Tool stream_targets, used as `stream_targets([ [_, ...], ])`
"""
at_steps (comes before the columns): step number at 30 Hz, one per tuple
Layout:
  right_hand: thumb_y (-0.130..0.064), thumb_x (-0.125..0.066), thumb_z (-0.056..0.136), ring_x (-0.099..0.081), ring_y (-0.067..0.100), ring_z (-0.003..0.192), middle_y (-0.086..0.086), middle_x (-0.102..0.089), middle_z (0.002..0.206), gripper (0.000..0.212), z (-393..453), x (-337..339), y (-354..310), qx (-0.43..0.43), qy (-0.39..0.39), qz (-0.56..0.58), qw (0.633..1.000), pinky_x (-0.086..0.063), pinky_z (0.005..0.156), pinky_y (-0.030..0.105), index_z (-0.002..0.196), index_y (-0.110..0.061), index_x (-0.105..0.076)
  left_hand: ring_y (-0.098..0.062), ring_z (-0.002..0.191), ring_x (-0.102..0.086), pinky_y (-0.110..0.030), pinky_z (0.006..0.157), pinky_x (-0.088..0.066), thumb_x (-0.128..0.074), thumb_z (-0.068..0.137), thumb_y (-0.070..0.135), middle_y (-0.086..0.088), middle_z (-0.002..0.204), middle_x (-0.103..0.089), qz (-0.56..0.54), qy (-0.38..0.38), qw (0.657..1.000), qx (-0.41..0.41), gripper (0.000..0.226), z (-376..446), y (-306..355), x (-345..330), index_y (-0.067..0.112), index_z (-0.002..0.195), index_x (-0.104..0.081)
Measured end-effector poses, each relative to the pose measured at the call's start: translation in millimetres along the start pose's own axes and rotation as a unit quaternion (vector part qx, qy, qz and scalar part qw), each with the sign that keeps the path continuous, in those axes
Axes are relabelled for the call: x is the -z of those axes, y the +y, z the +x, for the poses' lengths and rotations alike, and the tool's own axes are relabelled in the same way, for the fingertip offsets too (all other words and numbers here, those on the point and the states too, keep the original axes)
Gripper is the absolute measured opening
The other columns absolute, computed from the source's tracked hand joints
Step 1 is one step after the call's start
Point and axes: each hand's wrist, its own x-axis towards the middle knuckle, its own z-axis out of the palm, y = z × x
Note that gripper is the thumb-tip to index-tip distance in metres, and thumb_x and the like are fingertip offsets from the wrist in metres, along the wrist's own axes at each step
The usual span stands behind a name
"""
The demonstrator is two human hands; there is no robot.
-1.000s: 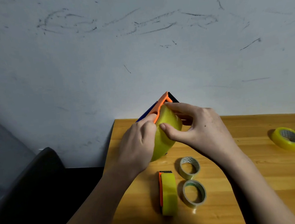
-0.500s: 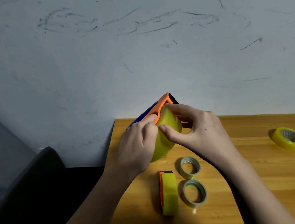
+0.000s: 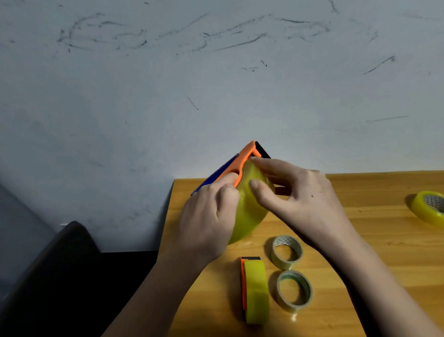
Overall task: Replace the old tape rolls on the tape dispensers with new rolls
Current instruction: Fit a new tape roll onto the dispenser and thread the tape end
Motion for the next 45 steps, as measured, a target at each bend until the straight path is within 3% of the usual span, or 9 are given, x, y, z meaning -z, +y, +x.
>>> stream_targets([
  [6,-0.075,-0.055,0.062,-0.066,0.003,0.097,-0.012,-0.072,0.105,0.072,0.8,0.9,-1.0,0.010,-0.013,-0.009,1.000,-0.054,0.086,0.036,0.122,-0.037,-0.063,0.013,0.091,-0.037,0.011,0.074,-0.022,-0.018,0.079,0.033,0.000,0.116,-0.057,0.003,-0.019,1.000,0.001,0.066,1.6,-3.0,1.9,0.012,0.129,-0.055],
  [10,-0.071,-0.054,0.065,-0.068,0.005,0.092,-0.010,-0.073,0.099,0.064,0.8,-0.4,-1.1,0.007,-0.002,-0.010,1.000,-0.055,0.083,0.037,0.119,-0.038,-0.065,0.007,0.065,-0.041,0.000,0.065,-0.030,-0.012,0.067,0.050,0.002,0.091,-0.038,0.001,-0.014,1.000,-0.002,0.038,0.6,-0.6,1.6,0.034,0.079,-0.044],
  [14,-0.051,-0.053,0.074,-0.069,0.004,0.087,-0.011,-0.074,0.091,0.042,4.0,-5.7,3.9,-0.002,0.027,-0.002,1.000,-0.055,0.080,0.038,0.111,-0.036,-0.070,-0.004,0.061,-0.033,-0.022,0.059,-0.025,-0.010,0.065,0.051,0.001,0.086,-0.037,0.008,-0.007,1.000,-0.006,0.042,0.4,-3.1,-0.4,0.025,0.081,-0.038],
  [21,-0.071,-0.049,0.067,-0.065,0.004,0.100,-0.010,-0.073,0.104,0.066,0.3,-4.0,4.4,-0.013,-0.037,-0.012,0.999,-0.052,0.090,0.037,0.123,-0.039,-0.061,-0.009,0.116,-0.046,-0.013,0.082,-0.028,-0.017,0.075,0.038,-0.006,0.131,-0.057,-0.016,-0.015,0.999,0.045,0.067,3.9,-6.8,-1.2,0.019,0.126,-0.056],
  [29,-0.064,-0.061,0.067,-0.064,0.001,0.101,-0.016,-0.071,0.107,0.060,1.7,0.2,2.6,0.011,-0.029,-0.002,1.000,-0.054,0.088,0.037,0.122,-0.038,-0.063,-0.002,0.063,-0.036,-0.020,0.063,-0.020,-0.013,0.067,0.051,0.000,0.091,-0.038,-0.006,-0.014,1.000,0.021,0.037,-0.4,-0.1,0.9,0.029,0.080,-0.040],
  [34,-0.060,-0.060,0.071,-0.065,0.004,0.102,-0.014,-0.071,0.111,0.060,1.1,-1.2,4.1,0.017,-0.030,-0.007,0.999,-0.053,0.089,0.038,0.125,-0.035,-0.062,-0.005,0.063,-0.036,-0.016,0.064,-0.031,-0.016,0.072,0.045,-0.001,0.090,-0.040,0.003,0.004,1.000,0.009,0.047,0.1,-1.3,-0.6,0.015,0.090,-0.048],
  [39,-0.033,-0.037,0.080,-0.051,0.009,0.058,-0.003,-0.060,0.063,0.050,2.1,-7.2,13.1,0.014,0.002,-0.003,1.000,-0.038,0.059,0.027,0.122,-0.039,-0.063,-0.002,0.076,-0.035,-0.021,0.073,-0.030,-0.014,0.072,0.048,0.004,0.088,-0.044,-0.007,0.012,1.000,0.014,0.050,1.7,-8.4,-6.4,0.024,0.092,-0.054],
  [43,-0.054,-0.052,0.082,-0.055,-0.001,0.111,-0.016,-0.060,0.119,0.049,-6.3,-14.7,11.4,0.072,0.059,0.022,0.995,-0.048,0.089,0.027,0.125,-0.031,-0.060,-0.001,0.058,-0.035,-0.019,0.060,-0.029,-0.006,0.062,0.053,0.014,0.067,-0.030,-0.002,0.034,0.999,0.016,0.030,1.4,-3.1,-6.8,0.040,0.071,-0.032],
  [45,-0.050,-0.064,0.079,-0.054,0.010,0.112,-0.008,-0.057,0.115,0.044,-9.3,-21.6,9.0,0.132,0.126,0.027,0.983,-0.051,0.084,0.030,0.112,-0.021,-0.065,0.003,0.059,-0.040,-0.004,0.062,-0.033,-0.005,0.065,0.052,0.006,0.070,-0.049,0.004,0.065,0.998,-0.004,0.052,-0.4,-1.4,-7.8,0.036,0.082,-0.052],
])
